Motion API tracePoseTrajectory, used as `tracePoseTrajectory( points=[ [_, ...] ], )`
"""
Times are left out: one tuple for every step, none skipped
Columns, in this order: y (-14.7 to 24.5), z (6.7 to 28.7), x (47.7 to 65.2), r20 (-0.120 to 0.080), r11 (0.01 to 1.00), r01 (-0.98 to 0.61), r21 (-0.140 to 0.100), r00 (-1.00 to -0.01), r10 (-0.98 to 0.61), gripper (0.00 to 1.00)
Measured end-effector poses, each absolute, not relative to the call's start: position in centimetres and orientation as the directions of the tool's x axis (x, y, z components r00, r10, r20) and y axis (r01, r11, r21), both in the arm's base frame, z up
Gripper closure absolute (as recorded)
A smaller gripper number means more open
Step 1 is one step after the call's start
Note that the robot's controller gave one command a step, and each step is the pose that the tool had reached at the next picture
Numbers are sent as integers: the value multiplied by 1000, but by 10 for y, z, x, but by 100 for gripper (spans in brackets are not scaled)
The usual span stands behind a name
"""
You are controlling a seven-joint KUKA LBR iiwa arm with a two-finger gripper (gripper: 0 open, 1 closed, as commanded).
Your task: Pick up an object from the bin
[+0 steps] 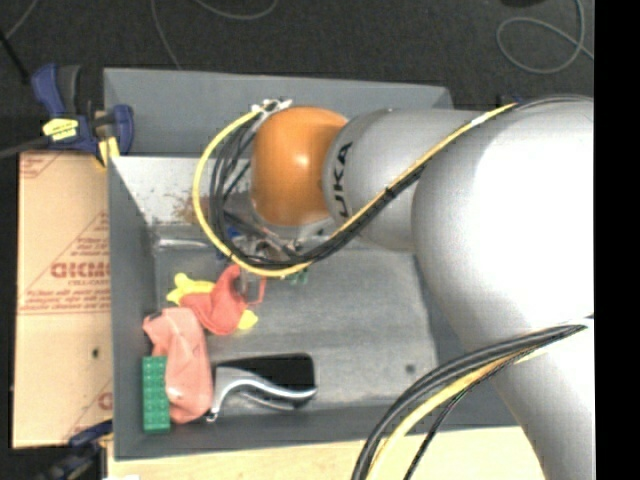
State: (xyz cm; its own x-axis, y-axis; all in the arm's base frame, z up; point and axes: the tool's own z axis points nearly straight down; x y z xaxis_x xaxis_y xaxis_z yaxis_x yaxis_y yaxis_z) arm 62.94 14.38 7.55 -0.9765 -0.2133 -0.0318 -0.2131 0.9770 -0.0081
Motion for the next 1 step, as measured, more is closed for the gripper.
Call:
tracePoseTrajectory(
  points=[
    [133, 113, 631, -29, 974, -228, -9, -973, -228, 100]
  ],
)
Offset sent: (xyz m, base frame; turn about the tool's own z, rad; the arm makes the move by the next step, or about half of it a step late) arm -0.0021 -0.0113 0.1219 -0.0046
